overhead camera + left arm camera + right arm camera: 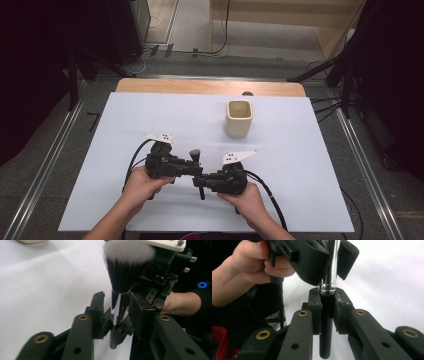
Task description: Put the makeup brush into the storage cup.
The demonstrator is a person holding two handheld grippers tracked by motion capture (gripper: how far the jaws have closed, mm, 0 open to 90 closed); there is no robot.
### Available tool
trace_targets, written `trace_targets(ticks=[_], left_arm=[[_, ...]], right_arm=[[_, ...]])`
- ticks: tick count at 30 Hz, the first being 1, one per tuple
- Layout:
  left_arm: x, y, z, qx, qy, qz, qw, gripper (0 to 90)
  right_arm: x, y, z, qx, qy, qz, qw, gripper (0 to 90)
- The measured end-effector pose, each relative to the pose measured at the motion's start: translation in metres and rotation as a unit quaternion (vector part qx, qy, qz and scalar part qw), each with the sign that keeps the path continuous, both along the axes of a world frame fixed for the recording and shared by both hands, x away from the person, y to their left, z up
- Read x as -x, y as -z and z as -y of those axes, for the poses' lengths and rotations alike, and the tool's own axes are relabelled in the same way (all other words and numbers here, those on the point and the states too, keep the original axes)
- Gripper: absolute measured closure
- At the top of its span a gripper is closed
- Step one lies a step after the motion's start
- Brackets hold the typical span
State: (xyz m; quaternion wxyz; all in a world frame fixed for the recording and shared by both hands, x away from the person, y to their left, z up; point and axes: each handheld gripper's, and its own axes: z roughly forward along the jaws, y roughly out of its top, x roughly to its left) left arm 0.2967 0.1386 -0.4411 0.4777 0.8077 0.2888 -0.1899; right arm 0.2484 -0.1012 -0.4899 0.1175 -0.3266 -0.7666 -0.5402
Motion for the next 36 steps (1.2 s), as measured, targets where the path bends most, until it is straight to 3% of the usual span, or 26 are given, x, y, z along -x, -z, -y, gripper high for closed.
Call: trace_targets(ticks=[3, 10, 12, 14, 20, 36], left_arm=[[0.002, -0.004, -0.001, -0.003, -0.005, 0.014, 0.9999, 53.1], [0.002, -0.006, -0.007, -0.020, -0.020, 0.041, 0.9988, 40.3], [0.001, -0.006, -0.008, -0.020, -0.022, 0.040, 0.9987, 38.0], [0.001, -0.006, -0.010, -0.019, -0.020, 0.039, 0.9989, 37.6], [0.001, -0.005, -0.015, -0.033, -0.029, 0.062, 0.9972, 34.6], [0.007, 0.003, -0.019, -0.095, -0.036, 0.096, 0.9902, 30.8]], right_arm=[[0.000, -0.001, 0.002, 0.002, 0.000, 0.004, 1.0000, 79.8], [-0.002, -0.003, 0.007, 0.007, 0.010, 0.005, 0.9999, 79.8], [-0.002, -0.002, 0.008, 0.009, 0.013, 0.004, 0.9999, 79.8], [-0.003, -0.002, 0.010, 0.013, 0.015, 0.001, 0.9998, 79.8], [-0.005, -0.003, 0.014, 0.027, 0.028, 0.002, 0.9992, 79.8], [-0.013, -0.007, 0.021, 0.057, 0.049, 0.009, 0.9971, 79.7]])
